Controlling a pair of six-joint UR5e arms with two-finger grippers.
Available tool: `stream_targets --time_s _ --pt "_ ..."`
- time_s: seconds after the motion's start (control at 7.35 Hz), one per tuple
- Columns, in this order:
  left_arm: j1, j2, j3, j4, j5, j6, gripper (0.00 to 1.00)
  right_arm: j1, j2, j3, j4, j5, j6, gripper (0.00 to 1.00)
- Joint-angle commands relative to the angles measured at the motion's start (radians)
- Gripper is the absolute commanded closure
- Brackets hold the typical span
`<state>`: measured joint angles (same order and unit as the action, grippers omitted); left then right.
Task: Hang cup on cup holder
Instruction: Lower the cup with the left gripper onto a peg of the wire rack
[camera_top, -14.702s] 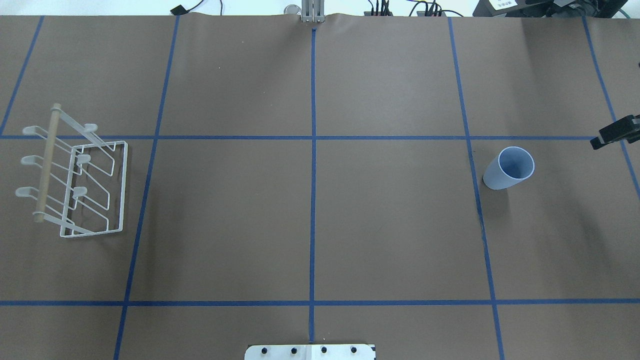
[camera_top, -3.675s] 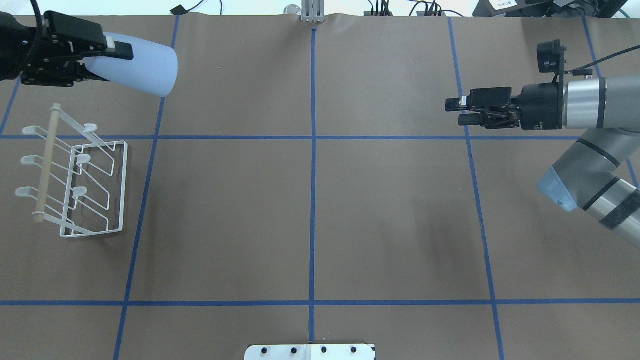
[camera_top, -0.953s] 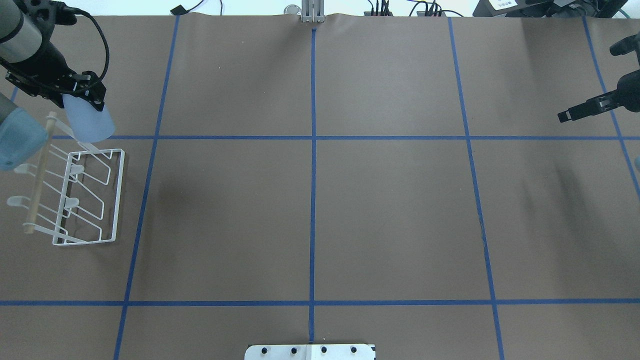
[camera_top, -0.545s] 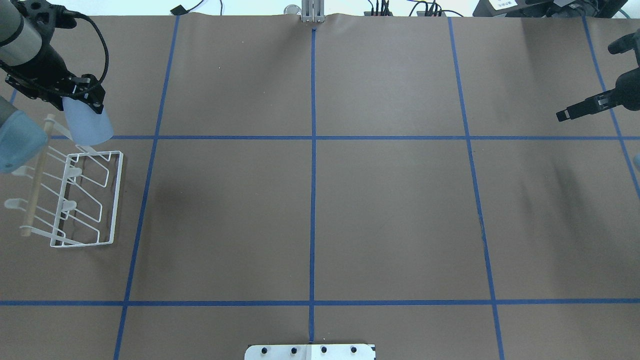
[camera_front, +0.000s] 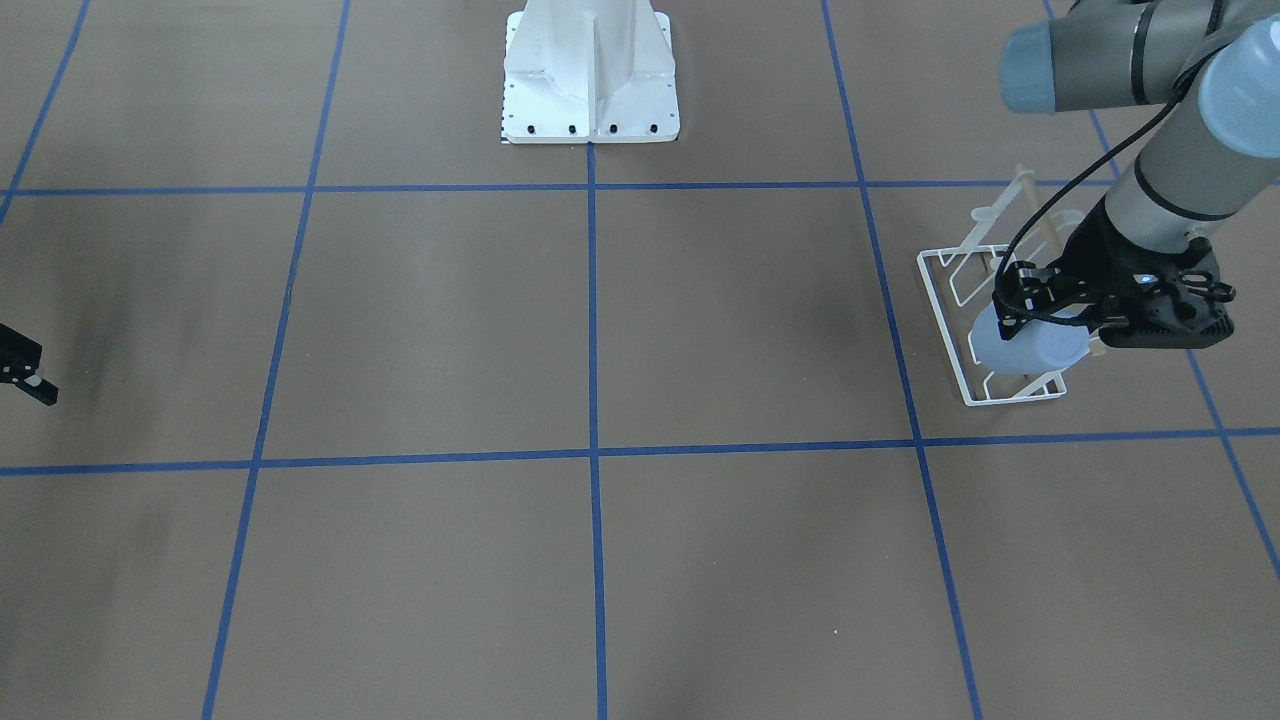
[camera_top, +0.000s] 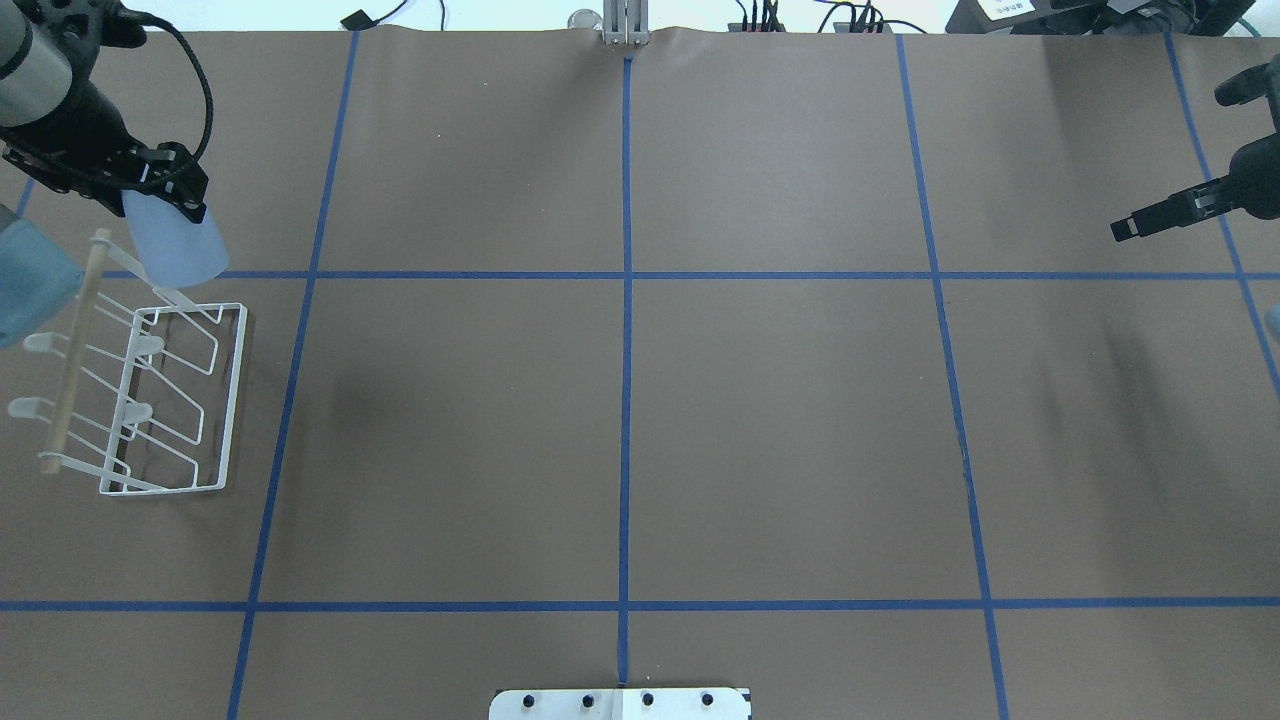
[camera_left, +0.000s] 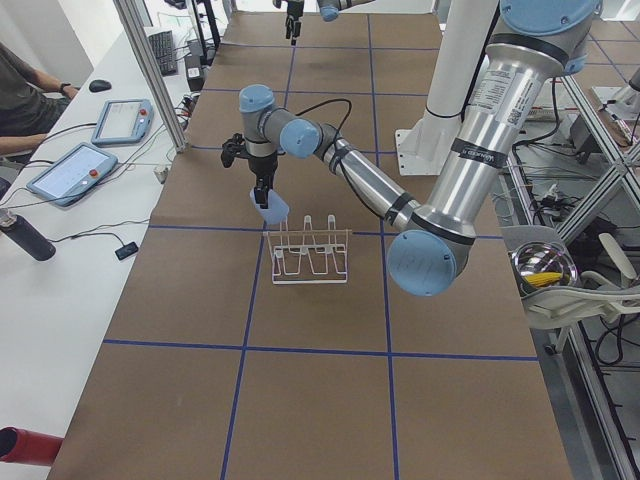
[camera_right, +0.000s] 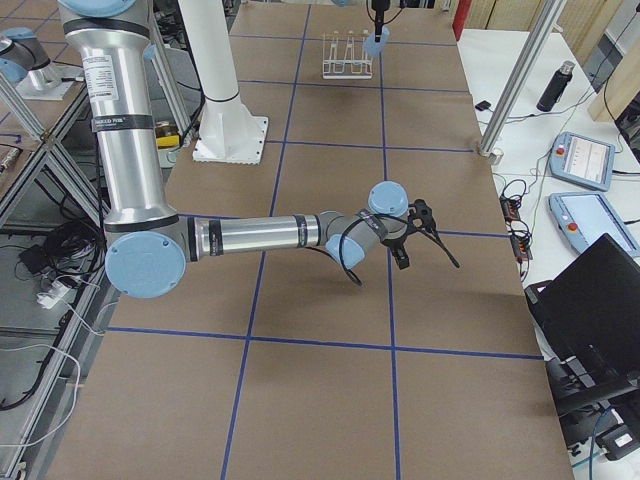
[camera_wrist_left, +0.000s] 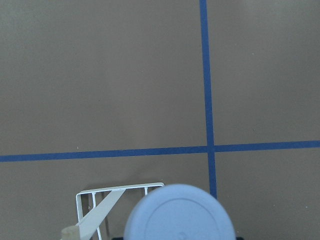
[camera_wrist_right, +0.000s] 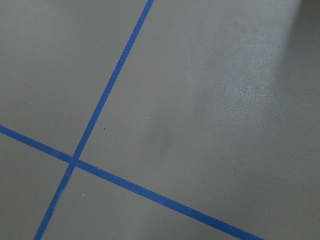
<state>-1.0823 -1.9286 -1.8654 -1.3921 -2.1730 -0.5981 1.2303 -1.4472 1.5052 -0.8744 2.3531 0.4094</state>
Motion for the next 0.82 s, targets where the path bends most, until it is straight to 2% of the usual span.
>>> stream_targets --time_s 0.0,0.68 --pt "-0.004 0.060 -0.052 -0.002 0.002 0.026 1.00 0.000 0.001 0.001 0.000 -0.001 0.000 0.00" --pt "0.010 0.082 -0.020 -0.045 0.007 0.023 1.00 0.000 -0.002 0.001 0.000 0.005 0.000 0.00"
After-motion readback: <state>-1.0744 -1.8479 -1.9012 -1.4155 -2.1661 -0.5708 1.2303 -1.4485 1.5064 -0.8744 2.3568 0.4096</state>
